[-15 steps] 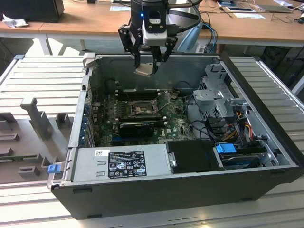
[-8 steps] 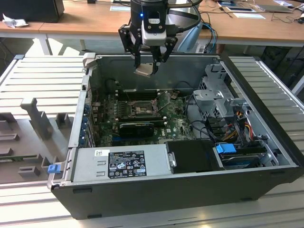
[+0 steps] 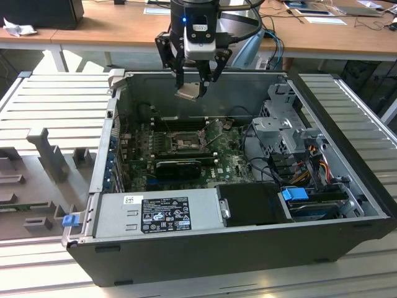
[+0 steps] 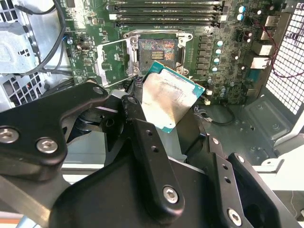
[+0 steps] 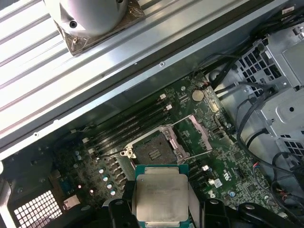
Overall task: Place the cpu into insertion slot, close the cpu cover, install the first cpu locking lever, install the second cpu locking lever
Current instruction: 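Place the cpu into insertion slot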
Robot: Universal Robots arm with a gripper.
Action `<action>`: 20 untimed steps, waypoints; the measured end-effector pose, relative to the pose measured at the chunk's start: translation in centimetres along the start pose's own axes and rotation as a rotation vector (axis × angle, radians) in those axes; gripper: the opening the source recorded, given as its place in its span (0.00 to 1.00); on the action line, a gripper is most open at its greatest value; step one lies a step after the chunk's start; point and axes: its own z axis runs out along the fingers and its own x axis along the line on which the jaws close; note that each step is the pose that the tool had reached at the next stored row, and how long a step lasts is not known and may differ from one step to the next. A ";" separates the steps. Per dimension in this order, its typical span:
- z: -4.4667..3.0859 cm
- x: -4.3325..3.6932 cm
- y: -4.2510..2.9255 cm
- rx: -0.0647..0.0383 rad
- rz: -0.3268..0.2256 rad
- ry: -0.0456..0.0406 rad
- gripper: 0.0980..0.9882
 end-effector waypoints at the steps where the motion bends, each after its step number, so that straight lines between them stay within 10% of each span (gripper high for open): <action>1: 0.00 0.00 0.00 0.000 0.003 -0.0002 0.48; 20: 0.08 0.00 -0.01 -0.001 0.064 -0.0051 0.48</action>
